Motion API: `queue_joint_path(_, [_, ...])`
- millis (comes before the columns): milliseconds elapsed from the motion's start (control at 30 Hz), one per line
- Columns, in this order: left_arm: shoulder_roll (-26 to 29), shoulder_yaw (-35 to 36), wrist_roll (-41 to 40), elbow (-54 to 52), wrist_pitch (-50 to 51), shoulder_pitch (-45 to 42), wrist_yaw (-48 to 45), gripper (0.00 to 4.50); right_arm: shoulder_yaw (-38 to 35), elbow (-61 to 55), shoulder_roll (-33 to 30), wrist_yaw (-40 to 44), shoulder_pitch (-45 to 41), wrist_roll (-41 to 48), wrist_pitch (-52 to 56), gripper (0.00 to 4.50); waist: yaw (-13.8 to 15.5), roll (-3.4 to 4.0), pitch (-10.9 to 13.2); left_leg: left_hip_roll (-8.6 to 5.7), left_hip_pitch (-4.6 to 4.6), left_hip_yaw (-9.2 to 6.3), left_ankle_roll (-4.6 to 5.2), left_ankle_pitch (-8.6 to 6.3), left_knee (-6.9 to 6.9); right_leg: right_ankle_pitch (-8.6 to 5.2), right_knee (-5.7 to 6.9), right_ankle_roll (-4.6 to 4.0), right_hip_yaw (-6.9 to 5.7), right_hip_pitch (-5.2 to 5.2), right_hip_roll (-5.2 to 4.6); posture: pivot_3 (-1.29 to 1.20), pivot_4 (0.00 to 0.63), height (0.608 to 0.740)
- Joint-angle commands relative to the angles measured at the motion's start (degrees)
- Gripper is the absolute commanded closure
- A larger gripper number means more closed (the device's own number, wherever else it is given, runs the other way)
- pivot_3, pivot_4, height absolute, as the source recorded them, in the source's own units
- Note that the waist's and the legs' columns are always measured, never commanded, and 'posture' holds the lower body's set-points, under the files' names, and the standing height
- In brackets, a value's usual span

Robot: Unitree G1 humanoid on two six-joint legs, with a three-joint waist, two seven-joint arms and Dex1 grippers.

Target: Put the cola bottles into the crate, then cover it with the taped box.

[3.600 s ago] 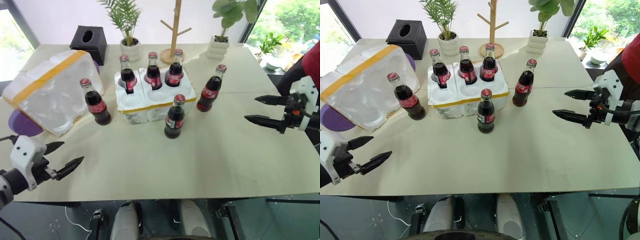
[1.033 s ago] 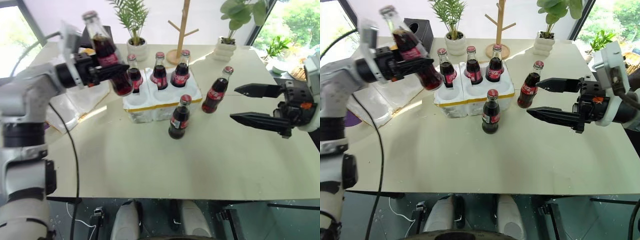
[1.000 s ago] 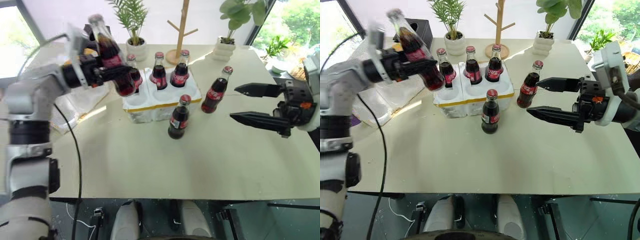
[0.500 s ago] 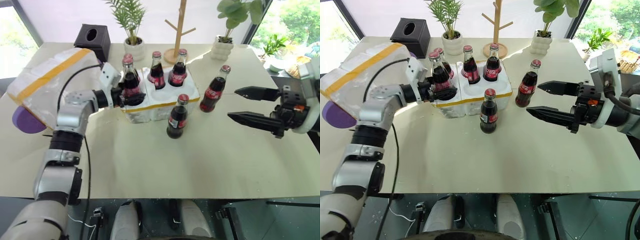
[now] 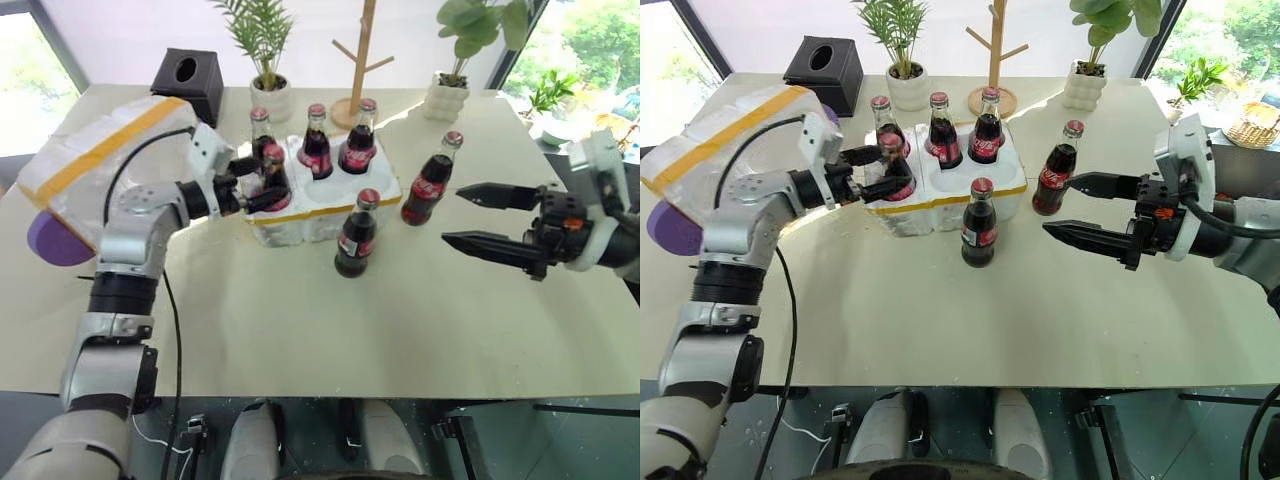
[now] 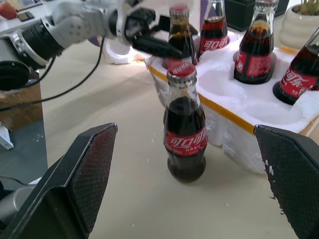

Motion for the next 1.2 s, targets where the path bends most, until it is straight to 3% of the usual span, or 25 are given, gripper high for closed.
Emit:
queue_joint_path(33, [4.0,4.4,-5.2,-6.6,5.8,-1.6,-1.9,0.11,0.1,-0.9,0.9,-0.6,-0.1,-0.3,-0.7,0.00,-0.1,0.00,0.0,0.00,0.00,0.00,0.00,0.00,0.00,0.00,0.00,0.00,0.00,0.00,0.00,0.00,0.150,0.740])
queue_joint_path(167, [12.6,9.8,-15.4,-14.6,19.2,-1.9,-6.2,0.11,2.1,-2.3,2.6,-2.3,1.6,-2.2,-1.4,0.00,-0.6,-0.01,0.0,0.03,-0.01,-0.01,0.00,0.00,0.00,-0.01,0.00,0.00,0.00,0.00,0.02,0.00,0.150,0.740])
queue_joint_path(300, [20.8,12.0,-22.6,-25.1,26.0,5.9,-12.4,0.11,6.2,-3.7,5.4,-4.0,3.7,-6.9,-4.4,0.00,-1.1,0.09,-0.1,0.01,0.06,0.02,-0.01,0.00,-0.04,-0.02,0.00,0.03,0.00,0.04,-0.04,0.00,0.150,0.740])
queue_joint_path(367, [22.3,11.8,-23.3,-30.6,25.8,10.9,-12.8,0.11,8.3,-3.5,7.9,-5.5,3.7,-8.3,-5.2,0.00,-1.2,0.13,-0.1,0.01,0.19,0.06,-0.01,0.00,-0.07,-0.03,-0.02,0.02,0.03,0.15,-0.04,0.00,0.150,0.740])
queue_joint_path(567, [19.0,8.1,-20.6,-38.5,21.5,19.5,-8.2,0.11,16.3,0.9,17.9,-11.9,-0.5,-15.4,-8.4,0.00,-1.0,0.05,-0.1,0.00,0.25,-0.02,-0.12,0.06,-0.05,-0.03,-0.01,-0.03,0.01,0.27,-0.01,0.00,0.150,0.740])
queue_joint_path(1067, [17.4,5.7,-18.8,-38.0,17.7,19.2,-4.8,0.11,27.8,13.8,33.6,-13.8,-9.2,-27.3,-13.9,0.00,-1.1,0.06,-0.1,-0.01,0.21,-0.05,-0.11,0.06,-0.09,-0.02,-0.01,-0.03,0.00,0.24,0.01,0.00,0.150,0.740])
queue_joint_path(1167, [17.5,5.5,-18.0,-37.5,17.1,19.0,-4.6,0.00,27.4,14.8,35.5,-13.7,-10.6,-27.3,-13.6,0.83,-1.1,0.07,-0.1,-0.01,0.21,-0.05,-0.11,0.06,-0.09,-0.02,0.00,-0.03,-0.01,0.24,0.01,0.00,0.150,0.740])
queue_joint_path(1200, [17.5,5.6,-17.9,-37.2,17.0,18.9,-4.5,0.00,27.1,14.1,35.4,-13.2,-10.8,-26.9,-13.3,1.30,-1.1,0.07,-0.1,-0.01,0.19,-0.04,-0.11,0.06,-0.09,-0.02,-0.01,-0.03,-0.01,0.23,0.01,0.00,0.150,0.740])
